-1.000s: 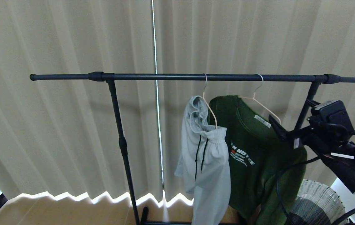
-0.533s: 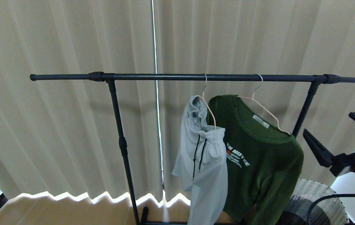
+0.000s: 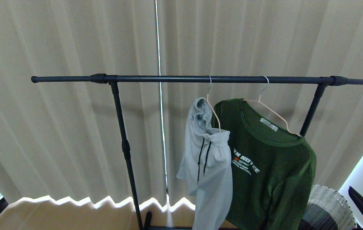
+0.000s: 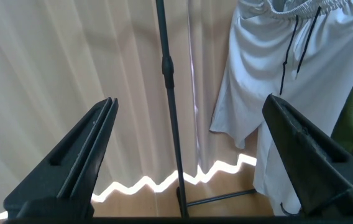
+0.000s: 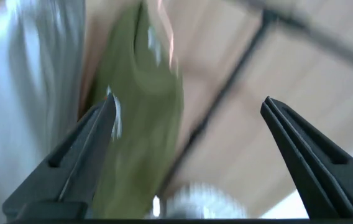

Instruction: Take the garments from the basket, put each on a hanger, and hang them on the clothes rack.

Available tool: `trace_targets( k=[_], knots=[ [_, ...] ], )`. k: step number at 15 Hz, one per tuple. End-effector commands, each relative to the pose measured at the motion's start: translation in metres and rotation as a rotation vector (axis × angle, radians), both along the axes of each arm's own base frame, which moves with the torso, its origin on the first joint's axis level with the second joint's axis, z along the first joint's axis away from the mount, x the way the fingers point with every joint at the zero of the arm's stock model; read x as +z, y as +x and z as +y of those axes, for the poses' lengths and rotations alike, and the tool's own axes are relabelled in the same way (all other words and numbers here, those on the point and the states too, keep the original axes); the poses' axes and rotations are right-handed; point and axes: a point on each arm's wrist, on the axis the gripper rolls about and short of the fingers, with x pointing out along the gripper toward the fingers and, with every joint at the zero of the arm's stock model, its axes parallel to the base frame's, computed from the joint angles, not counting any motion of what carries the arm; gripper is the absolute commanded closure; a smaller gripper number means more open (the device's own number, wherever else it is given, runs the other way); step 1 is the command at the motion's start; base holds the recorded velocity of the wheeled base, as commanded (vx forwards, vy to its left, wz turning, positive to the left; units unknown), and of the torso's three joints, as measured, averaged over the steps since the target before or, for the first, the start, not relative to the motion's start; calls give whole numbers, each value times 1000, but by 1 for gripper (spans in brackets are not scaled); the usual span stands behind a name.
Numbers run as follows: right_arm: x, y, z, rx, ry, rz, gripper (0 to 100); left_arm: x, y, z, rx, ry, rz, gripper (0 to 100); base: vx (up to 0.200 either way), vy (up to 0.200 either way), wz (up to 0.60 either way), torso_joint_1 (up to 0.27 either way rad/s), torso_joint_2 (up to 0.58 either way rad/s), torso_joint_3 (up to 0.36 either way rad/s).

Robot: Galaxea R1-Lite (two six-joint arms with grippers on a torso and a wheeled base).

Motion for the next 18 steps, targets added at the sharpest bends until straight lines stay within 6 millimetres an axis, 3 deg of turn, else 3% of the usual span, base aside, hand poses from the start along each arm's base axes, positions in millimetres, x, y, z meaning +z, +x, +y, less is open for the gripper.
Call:
trace_targets(
  k=[1,3,8,18],
  knots=[
    [-14,-57,-14,-145,41,-46,0,0,0,0,0,0,0,0,0,0,0,0,0,0],
    [-27,-77,-17,-224,63,-23,0,0,0,0,0,0,0,0,0,0,0,0,0,0],
    [-50,-88,-18,-459,82,-25,0,0,0,0,0,0,0,0,0,0,0,0,0,0],
    [-57,-86,-15,-343,286,-66,0,0,0,0,0,0,0,0,0,0,0,0,0,0]
  ],
)
